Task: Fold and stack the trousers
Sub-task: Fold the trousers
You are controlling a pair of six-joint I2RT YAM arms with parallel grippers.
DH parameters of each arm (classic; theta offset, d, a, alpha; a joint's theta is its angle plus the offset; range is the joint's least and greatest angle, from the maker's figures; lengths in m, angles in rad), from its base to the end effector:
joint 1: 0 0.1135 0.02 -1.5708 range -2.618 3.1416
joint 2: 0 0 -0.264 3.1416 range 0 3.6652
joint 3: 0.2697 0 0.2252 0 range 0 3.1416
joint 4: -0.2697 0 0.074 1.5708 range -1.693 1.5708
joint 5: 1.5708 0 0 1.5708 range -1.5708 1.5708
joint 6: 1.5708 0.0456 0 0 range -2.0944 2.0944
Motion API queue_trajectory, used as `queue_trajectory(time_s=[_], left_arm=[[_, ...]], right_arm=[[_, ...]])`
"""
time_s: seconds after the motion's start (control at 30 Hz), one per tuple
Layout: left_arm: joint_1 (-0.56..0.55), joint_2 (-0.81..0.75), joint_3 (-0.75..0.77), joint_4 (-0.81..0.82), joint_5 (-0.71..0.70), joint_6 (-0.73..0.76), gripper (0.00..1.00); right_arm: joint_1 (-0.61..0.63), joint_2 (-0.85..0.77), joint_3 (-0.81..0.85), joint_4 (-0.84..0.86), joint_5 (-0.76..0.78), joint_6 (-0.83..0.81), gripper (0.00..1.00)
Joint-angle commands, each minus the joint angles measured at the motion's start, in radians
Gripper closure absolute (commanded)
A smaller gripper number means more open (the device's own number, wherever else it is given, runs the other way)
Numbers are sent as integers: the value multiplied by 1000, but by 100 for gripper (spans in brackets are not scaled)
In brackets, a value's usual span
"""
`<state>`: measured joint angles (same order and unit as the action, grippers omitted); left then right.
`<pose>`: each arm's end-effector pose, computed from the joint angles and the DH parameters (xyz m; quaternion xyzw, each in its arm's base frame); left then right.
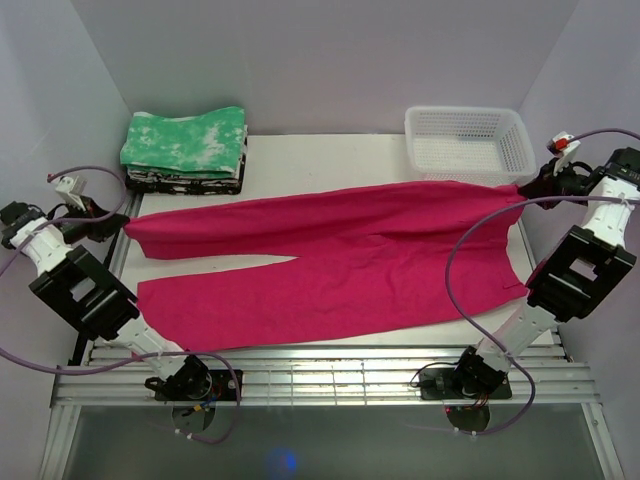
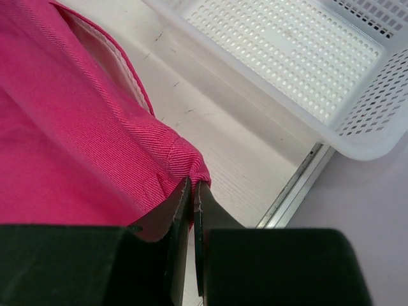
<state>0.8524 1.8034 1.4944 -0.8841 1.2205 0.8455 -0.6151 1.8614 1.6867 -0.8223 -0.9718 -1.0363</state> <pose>0.2553 0.2270 0.2782 0.1048 0.8053 -0.2565 0.5242 0.3271 -0.1850 0.3041 -0.3065 0.8018 0.1198 0.4989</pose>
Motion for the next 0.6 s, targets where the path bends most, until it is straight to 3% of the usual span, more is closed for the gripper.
queue_trajectory(time_s=[0.0,0.1,0.13,0.2,0.4,0.57], left_arm=[[76,-91,-34,-246,68,323,100],[129,-105,-51,-428,70,542,100],[163,-105,-52,-519,68,600,100],[195,-137,-98,-520,45,615,100],[257,-233,-287,-521,-117,811,100],[295,-311,-517,-520,-338,1098,100]], right_arm=[[-70,-53,-4,-179,-47,-235,92],[-113,-70,-15,-323,-59,-399,92],[-123,-76,-18,-369,-54,-519,92],[-156,-80,-44,-484,-30,-635,92],[-228,-168,-255,-486,105,-890,92],[-256,-220,-464,-445,225,-1059,92]])
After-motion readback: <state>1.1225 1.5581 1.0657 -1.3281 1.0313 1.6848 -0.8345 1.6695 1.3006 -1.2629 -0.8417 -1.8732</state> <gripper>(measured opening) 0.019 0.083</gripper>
